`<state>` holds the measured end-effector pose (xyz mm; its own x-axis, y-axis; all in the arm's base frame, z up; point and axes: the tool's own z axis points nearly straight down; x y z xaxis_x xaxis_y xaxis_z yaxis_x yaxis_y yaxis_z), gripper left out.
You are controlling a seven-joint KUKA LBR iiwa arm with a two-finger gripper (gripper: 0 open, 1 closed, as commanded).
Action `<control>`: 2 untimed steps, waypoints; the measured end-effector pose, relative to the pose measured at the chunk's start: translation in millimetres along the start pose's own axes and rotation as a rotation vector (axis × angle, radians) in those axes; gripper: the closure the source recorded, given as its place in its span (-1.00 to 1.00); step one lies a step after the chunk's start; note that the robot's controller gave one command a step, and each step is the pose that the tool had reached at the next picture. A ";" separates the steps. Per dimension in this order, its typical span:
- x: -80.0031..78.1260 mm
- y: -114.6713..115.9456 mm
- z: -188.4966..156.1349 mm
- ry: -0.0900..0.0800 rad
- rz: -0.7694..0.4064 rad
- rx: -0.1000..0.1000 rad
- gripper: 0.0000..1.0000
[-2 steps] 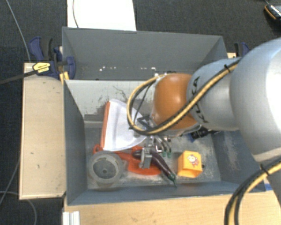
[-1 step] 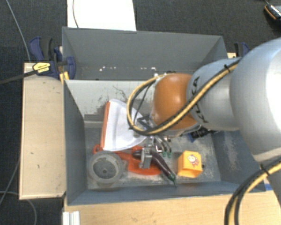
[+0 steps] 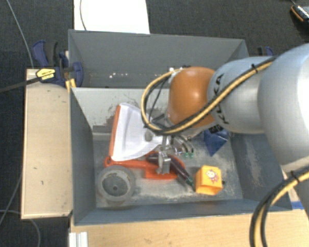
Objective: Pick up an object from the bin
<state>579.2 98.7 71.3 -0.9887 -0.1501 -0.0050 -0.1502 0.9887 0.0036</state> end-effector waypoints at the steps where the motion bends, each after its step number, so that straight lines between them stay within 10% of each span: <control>1: 25.6 13.6 0.6 0.003 0.126 -0.001 -1.00; 2: 5.4 3.4 0.5 -0.003 0.026 -0.001 -1.00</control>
Offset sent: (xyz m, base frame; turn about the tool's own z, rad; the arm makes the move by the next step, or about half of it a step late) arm -0.0040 0.0009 -0.0013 0.0170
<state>573.3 101.2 70.9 -0.9922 -0.1244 -0.0075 -0.1244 0.9922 0.0050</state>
